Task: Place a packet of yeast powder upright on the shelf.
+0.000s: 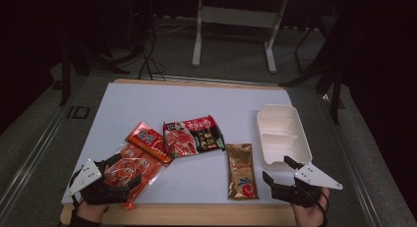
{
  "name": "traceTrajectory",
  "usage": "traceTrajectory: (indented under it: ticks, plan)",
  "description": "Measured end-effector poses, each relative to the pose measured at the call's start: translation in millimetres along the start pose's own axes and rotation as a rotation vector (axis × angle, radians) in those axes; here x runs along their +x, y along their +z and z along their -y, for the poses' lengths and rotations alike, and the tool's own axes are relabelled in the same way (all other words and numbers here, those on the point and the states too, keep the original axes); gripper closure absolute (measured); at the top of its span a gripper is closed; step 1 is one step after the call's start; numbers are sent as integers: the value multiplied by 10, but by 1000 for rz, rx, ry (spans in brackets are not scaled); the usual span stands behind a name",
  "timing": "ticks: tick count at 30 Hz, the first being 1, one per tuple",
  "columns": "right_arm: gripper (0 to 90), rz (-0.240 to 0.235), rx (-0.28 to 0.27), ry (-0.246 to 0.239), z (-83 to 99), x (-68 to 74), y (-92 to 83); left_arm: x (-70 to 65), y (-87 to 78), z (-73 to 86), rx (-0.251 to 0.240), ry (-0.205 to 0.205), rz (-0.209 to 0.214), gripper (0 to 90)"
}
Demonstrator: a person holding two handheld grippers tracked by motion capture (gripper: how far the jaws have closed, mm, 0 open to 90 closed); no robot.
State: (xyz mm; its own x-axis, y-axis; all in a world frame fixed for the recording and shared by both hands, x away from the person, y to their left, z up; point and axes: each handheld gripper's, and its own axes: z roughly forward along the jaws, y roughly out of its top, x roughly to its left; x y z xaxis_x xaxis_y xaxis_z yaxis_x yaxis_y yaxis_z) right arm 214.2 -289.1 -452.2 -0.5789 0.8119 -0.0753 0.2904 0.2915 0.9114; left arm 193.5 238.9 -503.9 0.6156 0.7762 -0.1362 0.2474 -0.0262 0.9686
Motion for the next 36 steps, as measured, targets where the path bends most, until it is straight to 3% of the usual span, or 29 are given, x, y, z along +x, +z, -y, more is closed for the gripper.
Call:
traceTrajectory:
  ticks: [6,12,14,22,25,29,33,36]
  plan:
    - [113,10,6,-11,-1,8,-5,0,5,-3,-2,-8,-7,9]
    - [112,6,49,-27,16,38,34,-11,19,-11,-2,-3,-7,9]
    - [112,-28,67,-18,14,43,64,-17,25,-6,1,-5,-2,9]
    - [113,-65,81,-41,-41,128,82,-26,25,2,8,-1,14,9]
    - [132,-106,68,-28,-133,181,54,-45,36,6,13,9,26,8]
    - [132,-116,56,-47,-248,256,24,-69,30,3,10,16,28,9]
    - [126,-93,55,-91,-335,307,20,-72,30,3,12,18,31,9]
    - [124,-87,41,-96,-408,305,14,-69,36,8,14,13,31,9]
